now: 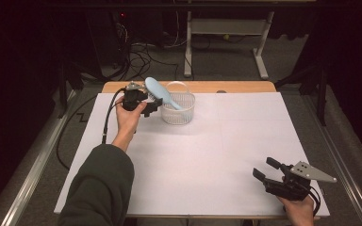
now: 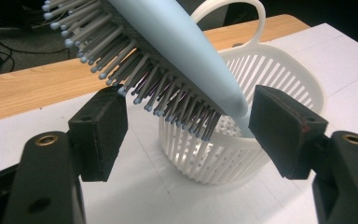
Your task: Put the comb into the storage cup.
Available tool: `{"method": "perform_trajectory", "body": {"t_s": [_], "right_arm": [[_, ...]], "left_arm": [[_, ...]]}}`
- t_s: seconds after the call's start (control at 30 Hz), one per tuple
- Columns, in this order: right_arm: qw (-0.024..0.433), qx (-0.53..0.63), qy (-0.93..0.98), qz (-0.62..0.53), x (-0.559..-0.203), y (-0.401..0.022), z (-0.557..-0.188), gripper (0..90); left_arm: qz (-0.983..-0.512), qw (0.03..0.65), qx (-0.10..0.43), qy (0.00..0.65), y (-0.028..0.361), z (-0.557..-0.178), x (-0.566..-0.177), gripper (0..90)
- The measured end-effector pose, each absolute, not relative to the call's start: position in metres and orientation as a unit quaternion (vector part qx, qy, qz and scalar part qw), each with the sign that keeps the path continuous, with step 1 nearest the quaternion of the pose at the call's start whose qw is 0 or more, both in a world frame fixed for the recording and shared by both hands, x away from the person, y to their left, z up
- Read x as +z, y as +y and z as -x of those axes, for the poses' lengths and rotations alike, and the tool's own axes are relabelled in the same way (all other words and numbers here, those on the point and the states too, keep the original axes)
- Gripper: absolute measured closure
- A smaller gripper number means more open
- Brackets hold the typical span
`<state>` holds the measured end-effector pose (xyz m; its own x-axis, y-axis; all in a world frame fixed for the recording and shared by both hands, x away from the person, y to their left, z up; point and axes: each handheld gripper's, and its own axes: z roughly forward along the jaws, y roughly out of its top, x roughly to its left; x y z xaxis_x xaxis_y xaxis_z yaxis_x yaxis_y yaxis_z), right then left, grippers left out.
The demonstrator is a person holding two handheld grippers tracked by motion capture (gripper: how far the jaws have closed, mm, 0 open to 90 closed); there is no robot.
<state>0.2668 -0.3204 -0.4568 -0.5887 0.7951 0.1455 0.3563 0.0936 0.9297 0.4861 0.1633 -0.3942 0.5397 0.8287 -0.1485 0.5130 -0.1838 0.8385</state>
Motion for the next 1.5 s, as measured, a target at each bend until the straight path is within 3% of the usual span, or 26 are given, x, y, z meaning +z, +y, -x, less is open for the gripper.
{"method": "perform_trajectory", "body": {"t_s": [1.5], "right_arm": [[0.227,0.534,0.706,-0.406,-0.455,-0.321,-0.268,26.7]], "left_arm": [[-0.759,0.457,0.203,0.418,0.194,-0.449,-0.383,29.1]]}}
